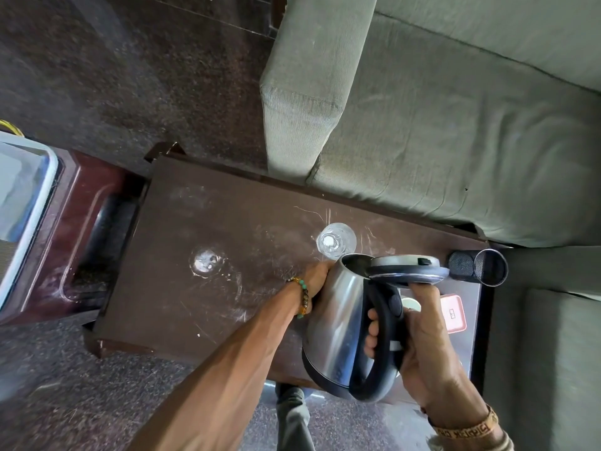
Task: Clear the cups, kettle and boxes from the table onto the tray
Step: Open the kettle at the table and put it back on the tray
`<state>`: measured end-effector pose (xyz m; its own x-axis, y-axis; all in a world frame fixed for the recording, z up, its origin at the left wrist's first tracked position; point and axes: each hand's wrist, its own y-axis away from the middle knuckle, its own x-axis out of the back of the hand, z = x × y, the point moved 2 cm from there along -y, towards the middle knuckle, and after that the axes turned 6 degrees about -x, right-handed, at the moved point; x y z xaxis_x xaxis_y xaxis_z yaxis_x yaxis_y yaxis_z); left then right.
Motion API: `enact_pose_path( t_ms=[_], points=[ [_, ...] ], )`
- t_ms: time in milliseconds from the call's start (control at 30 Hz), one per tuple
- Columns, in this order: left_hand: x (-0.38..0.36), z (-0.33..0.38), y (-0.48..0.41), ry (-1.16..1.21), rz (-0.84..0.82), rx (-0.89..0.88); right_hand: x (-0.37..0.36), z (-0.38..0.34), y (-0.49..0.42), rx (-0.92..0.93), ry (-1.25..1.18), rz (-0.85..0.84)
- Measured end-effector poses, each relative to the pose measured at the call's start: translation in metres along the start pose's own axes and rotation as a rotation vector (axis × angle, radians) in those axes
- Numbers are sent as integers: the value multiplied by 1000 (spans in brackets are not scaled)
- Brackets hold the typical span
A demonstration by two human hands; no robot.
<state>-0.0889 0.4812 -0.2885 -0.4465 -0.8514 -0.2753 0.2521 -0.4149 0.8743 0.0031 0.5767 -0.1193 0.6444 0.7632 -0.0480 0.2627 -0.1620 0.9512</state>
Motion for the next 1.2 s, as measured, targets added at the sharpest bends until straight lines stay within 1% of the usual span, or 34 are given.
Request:
enact_pose_path(
  t_ms=[333,933,1200],
  points=[
    [-2,1,9,-8,2,-38,2,1,4,-3,21,-4],
    [-5,-4,26,-10,-37,38,6,6,13,-50,22,-25],
    [-6,-4,27,-14,-10,36,6,7,16,-66,12,-53]
  ],
)
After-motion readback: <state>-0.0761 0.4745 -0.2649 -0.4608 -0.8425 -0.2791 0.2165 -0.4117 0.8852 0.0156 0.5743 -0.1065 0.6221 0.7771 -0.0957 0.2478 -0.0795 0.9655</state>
